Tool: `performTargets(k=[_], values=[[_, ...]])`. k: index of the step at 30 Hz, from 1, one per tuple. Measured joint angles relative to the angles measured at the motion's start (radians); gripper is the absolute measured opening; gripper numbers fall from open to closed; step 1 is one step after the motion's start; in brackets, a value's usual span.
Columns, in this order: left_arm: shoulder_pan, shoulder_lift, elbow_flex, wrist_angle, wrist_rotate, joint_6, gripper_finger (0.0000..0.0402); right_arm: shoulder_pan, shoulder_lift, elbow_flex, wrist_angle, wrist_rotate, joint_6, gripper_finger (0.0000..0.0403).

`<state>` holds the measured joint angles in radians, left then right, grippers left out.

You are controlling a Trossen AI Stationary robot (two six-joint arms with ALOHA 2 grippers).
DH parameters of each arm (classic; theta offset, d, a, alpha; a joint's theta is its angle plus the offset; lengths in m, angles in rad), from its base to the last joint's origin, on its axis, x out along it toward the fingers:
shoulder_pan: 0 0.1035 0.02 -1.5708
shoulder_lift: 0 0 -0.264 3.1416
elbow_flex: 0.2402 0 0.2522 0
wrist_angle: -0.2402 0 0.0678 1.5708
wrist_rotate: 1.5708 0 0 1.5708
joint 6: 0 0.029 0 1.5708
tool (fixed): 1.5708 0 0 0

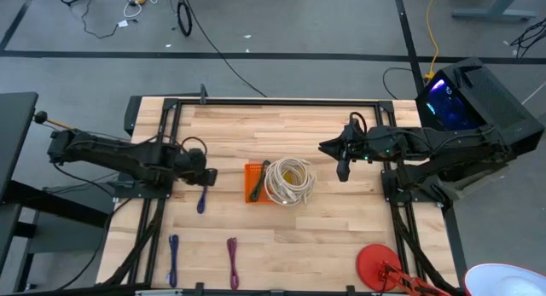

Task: Pick & Place USB Port
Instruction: Put the blue charger cable into the orange bin

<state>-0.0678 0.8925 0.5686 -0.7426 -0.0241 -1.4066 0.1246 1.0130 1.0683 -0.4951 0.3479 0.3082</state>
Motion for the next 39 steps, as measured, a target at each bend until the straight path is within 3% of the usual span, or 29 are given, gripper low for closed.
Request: performTargets(k=[6, 22, 28, 35, 39], values=[[-0.028, 0.039, 0.0, -0.153, 0.053, 0.007, 0.0093, 0.0, 0.0, 0.0, 0.005, 0.02, -0.003, 0.0061], [-0.039, 0.192, -0.001, -0.087, 0.063, 0.003, 0.0169, 0.0, 0.0, 0.0, 0.033, 0.056, -0.004, 0.0061], [-0.056, 0.308, -0.001, 0.027, 0.076, -0.015, 0.0169, 0.0, 0.0, 0.0, 0.037, 0.056, -0.003, 0.0061], [-0.062, 0.446, -0.001, -0.018, 0.142, 0.013, 0.0168, 0.0, 0.0, 0.0, 0.037, 0.055, -0.003, 0.0061], [-0.061, 0.515, 0.006, -0.014, 0.159, 0.093, 0.014, 0.0, 0.0, 0.0, 0.037, 0.053, -0.003, 0.0061]])
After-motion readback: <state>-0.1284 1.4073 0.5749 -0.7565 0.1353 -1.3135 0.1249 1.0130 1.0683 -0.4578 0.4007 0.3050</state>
